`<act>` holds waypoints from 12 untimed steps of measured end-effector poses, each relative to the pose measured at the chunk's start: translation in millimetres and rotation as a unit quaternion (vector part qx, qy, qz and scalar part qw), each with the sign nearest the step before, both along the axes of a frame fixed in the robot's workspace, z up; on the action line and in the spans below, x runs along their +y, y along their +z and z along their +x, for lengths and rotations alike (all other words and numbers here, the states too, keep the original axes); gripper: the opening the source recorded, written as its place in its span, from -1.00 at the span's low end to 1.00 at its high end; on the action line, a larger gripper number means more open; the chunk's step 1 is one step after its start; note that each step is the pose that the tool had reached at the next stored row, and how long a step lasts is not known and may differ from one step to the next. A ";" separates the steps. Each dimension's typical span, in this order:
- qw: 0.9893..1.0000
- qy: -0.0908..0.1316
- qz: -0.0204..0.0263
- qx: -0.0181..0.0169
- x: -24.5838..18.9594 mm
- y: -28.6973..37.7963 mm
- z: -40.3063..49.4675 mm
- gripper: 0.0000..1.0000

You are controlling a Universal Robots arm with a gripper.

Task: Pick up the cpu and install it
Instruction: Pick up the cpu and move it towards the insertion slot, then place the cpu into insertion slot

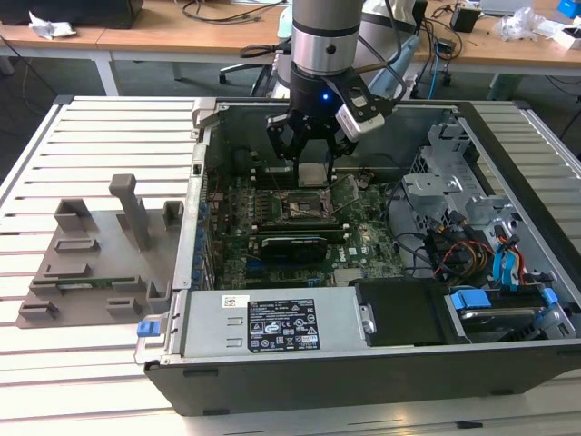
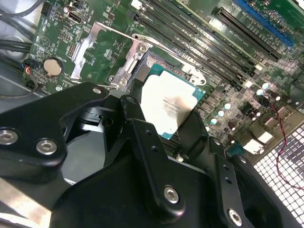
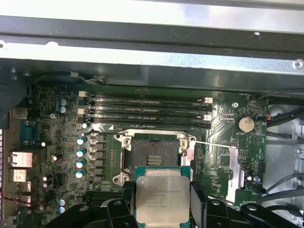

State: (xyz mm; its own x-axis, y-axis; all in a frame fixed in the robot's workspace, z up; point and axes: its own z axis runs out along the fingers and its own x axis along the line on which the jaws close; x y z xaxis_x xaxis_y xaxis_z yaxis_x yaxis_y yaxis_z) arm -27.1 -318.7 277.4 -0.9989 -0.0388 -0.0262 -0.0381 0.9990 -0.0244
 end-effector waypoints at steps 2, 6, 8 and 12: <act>1.000 0.000 0.000 0.000 0.0 0.0 0.0 0.09; 1.000 -0.013 0.000 0.000 0.0 0.0 0.0 0.09; 1.000 -0.023 0.000 0.000 0.0 0.0 0.0 0.09; 0.999 -0.051 0.000 0.000 0.0 -0.1 0.0 0.09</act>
State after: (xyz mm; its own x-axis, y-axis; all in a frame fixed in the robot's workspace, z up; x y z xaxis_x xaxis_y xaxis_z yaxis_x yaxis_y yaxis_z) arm -27.1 -318.7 277.3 -0.9977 0.0625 -0.0262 0.0632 0.9977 -0.0244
